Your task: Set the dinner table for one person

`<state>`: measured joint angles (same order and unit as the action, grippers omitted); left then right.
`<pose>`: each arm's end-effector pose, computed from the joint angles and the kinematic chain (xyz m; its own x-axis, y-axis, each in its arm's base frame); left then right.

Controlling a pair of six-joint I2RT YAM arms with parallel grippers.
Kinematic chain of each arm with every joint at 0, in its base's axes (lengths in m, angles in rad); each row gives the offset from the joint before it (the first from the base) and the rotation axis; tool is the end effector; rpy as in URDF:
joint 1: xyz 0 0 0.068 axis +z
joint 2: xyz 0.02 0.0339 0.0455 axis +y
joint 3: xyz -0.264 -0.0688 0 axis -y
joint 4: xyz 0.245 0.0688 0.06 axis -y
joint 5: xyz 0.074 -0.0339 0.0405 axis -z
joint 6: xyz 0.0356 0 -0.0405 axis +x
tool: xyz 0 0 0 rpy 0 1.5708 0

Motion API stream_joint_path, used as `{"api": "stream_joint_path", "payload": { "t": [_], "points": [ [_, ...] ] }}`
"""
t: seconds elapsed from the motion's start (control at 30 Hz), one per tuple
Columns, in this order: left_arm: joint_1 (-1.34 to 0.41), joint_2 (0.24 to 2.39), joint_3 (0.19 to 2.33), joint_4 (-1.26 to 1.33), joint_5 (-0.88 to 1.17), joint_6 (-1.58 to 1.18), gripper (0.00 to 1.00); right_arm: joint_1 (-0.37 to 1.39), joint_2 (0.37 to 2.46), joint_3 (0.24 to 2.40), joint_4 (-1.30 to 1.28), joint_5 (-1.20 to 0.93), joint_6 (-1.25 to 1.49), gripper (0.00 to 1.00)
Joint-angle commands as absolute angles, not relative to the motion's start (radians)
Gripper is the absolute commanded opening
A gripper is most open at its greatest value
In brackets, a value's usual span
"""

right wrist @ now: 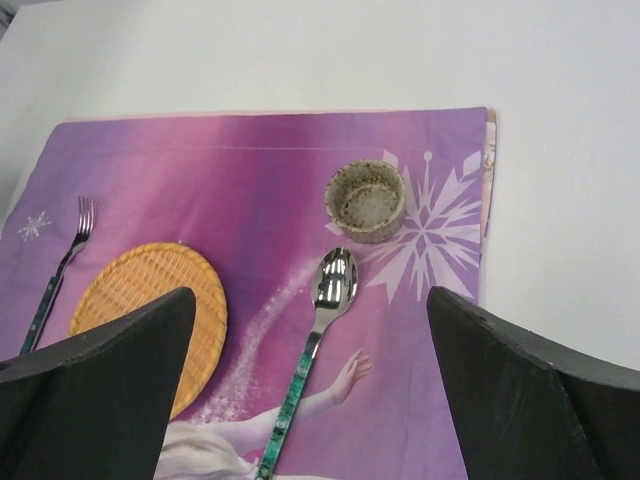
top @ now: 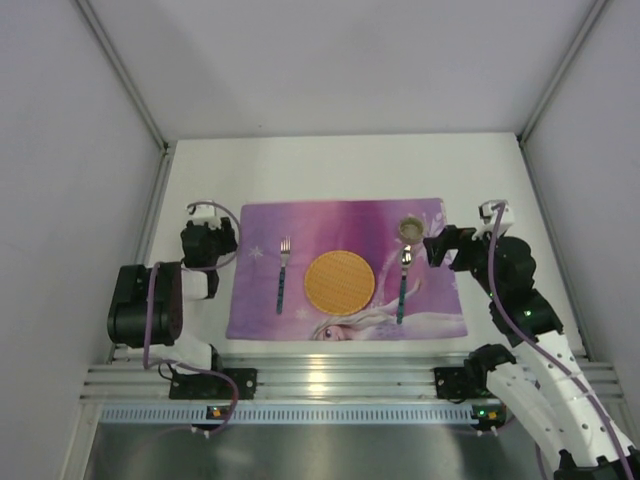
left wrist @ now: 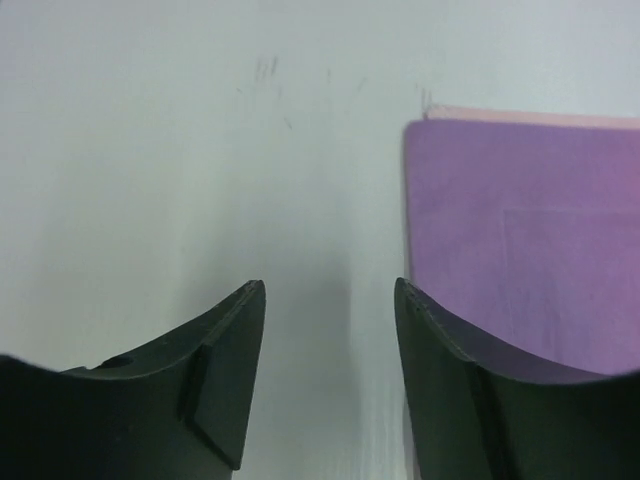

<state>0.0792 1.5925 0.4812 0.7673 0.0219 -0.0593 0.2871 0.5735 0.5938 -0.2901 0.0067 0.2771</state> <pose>0.2905 0.0223 0.1475 -0.3321 -0.0858 -0.9393 -0.0784 0.9949 -0.0632 0.1416 0.0416 0.2925 -0.3217 0.1903 -0.9275 -0.1965 0.9449 0.2620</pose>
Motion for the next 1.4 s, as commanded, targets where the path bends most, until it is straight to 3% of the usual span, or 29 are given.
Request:
{"api": "stream_joint_path", "payload": {
  "t": [0.0, 0.07, 0.1, 0.13, 0.17, 0.2, 0.37, 0.57, 0.77, 0.9, 1.37],
  "points": [
    [0.054, 1.539, 0.353, 1.045, 0.094, -0.077, 0.64, 0.293, 0.548, 0.6, -0.227, -0.037, 0.232, 1.0],
    [0.034, 1.609, 0.22, 1.352, 0.039, -0.055, 0.71, 0.293, 0.546, 0.589, -0.218, -0.047, 0.23, 1.0],
    [0.031, 1.579, 0.212, 1.356, 0.035, -0.057, 0.72, 0.295, 0.548, 0.586, -0.21, -0.057, 0.232, 1.0],
    [0.026, 1.554, 0.254, 1.175, 0.037, -0.057, 0.72, 0.293, 0.551, 0.581, -0.209, -0.058, 0.236, 1.0],
    [0.018, 1.546, 0.274, 1.129, 0.013, -0.051, 0.77, 0.293, 0.554, 0.578, -0.207, -0.058, 0.239, 1.0],
    [0.003, 1.572, 0.288, 1.131, 0.009, -0.04, 0.99, 0.293, 0.56, 0.575, -0.206, -0.052, 0.242, 1.0],
    [0.003, 1.568, 0.327, 1.071, 0.008, -0.043, 0.99, 0.293, 0.621, 0.609, -0.225, 0.018, 0.287, 1.0],
    [0.003, 1.572, 0.319, 1.089, -0.02, -0.041, 0.99, 0.33, 0.81, 0.713, -0.261, -0.227, 0.219, 1.0],
    [0.003, 1.572, 0.319, 1.089, -0.02, -0.041, 0.99, 0.636, 0.916, 0.761, -0.241, 0.14, 0.23, 1.0],
    [0.003, 1.572, 0.319, 1.091, -0.02, -0.041, 0.99, 0.774, 0.96, 0.791, -0.248, 0.268, 0.274, 1.0],
    [0.003, 1.574, 0.318, 1.091, -0.02, -0.041, 0.99, 0.807, 0.907, 0.758, -0.144, 0.282, 0.185, 1.0]
  ]
}}
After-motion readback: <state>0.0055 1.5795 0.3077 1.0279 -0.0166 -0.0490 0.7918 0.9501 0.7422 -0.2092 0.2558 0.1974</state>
